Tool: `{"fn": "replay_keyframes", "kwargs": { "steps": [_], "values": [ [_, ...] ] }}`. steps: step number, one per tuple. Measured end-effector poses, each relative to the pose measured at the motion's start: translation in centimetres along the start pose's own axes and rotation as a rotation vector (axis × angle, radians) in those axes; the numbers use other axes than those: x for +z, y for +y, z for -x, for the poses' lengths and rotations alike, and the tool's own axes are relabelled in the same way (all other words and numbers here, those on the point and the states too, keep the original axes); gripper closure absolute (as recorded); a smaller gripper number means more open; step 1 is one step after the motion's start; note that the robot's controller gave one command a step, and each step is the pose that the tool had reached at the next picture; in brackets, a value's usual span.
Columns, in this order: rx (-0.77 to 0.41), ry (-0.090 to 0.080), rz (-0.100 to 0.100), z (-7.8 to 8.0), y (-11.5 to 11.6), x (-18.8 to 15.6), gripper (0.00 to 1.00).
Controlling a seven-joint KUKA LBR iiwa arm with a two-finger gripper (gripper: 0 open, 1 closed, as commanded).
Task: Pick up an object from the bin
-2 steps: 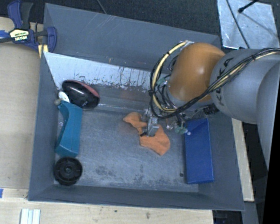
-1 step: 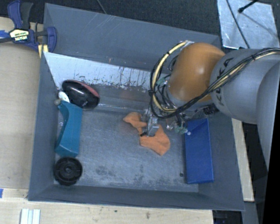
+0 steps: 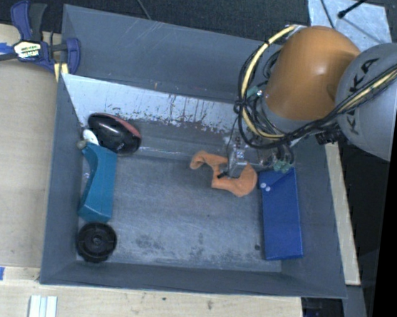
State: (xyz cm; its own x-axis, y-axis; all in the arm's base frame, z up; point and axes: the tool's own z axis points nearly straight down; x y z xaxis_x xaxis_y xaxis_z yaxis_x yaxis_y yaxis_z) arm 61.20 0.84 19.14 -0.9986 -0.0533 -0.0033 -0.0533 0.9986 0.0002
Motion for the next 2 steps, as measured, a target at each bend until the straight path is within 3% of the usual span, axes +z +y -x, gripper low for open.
{"fn": "replay_keyframes", "kwargs": {
  "steps": [1, 2],
  "values": [
    [0.001, 0.0, 0.0, 0.0, 0.0, 0.0, 1.0],
    [-0.004, 0.005, 0.0, -0.5, 0.4, -5.5, 1.0]
  ]
}}
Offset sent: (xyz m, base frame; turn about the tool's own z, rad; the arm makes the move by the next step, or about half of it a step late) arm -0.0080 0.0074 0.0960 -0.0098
